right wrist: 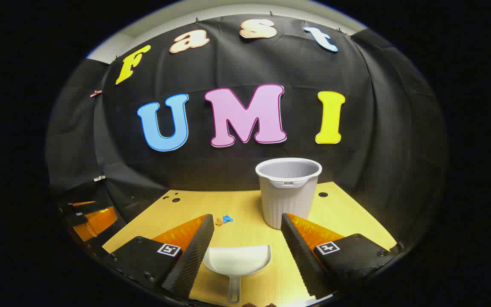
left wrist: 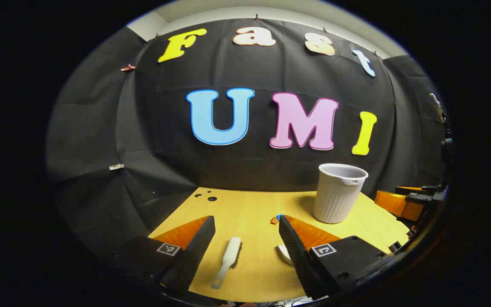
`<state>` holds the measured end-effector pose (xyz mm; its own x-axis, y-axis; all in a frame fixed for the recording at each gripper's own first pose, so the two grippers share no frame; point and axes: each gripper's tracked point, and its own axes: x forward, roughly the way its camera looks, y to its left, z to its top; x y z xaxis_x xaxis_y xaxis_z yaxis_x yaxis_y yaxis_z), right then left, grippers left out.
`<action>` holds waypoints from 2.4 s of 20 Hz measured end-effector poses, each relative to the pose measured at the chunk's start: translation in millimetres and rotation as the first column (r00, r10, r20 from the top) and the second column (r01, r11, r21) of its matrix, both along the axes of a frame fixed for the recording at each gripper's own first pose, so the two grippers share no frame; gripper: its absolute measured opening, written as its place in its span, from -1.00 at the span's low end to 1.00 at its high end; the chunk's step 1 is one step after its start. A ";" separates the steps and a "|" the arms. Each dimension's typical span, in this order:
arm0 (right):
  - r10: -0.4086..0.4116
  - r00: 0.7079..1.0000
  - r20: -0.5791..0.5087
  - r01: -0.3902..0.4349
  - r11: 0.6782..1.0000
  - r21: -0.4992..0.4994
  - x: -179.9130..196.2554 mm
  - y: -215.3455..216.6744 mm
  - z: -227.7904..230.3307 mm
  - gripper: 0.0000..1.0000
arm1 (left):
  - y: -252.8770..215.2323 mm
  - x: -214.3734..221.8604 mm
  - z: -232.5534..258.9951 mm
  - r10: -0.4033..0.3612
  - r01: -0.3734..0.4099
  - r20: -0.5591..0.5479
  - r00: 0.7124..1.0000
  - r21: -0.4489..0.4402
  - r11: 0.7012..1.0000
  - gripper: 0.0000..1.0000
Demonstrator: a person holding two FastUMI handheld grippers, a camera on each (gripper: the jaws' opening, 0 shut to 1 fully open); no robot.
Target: Pick up the small broom and dustpan from the desktop, sweep the trash into the dustpan with the broom, and then empty the trash into the garbage bin.
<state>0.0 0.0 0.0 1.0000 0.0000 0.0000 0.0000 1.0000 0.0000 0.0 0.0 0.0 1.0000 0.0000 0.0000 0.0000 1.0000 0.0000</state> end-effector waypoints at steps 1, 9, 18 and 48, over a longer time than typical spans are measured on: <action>0.007 1.000 -0.010 -0.007 1.000 0.005 8.3 -0.7 -3.4 0.96 | -1.6 8.2 -0.6 0.001 -0.001 -0.007 1.000 0.000 1.000 0.92; 0.025 0.997 -0.068 -0.024 1.000 0.003 31.9 2.1 -20.5 0.97 | 15.8 29.4 -31.1 0.064 -0.063 -0.097 0.993 0.008 0.998 0.92; 0.081 0.992 -0.094 -0.083 0.996 -0.016 23.7 14.5 -32.6 0.98 | 31.7 22.4 -42.4 0.081 -0.083 -0.119 0.990 -0.008 0.997 0.92; 0.042 0.902 -0.429 -0.050 0.999 -0.008 13.7 -12.4 -160.7 0.98 | 79.0 103.4 -285.2 0.023 0.037 -0.826 0.563 0.053 0.998 0.63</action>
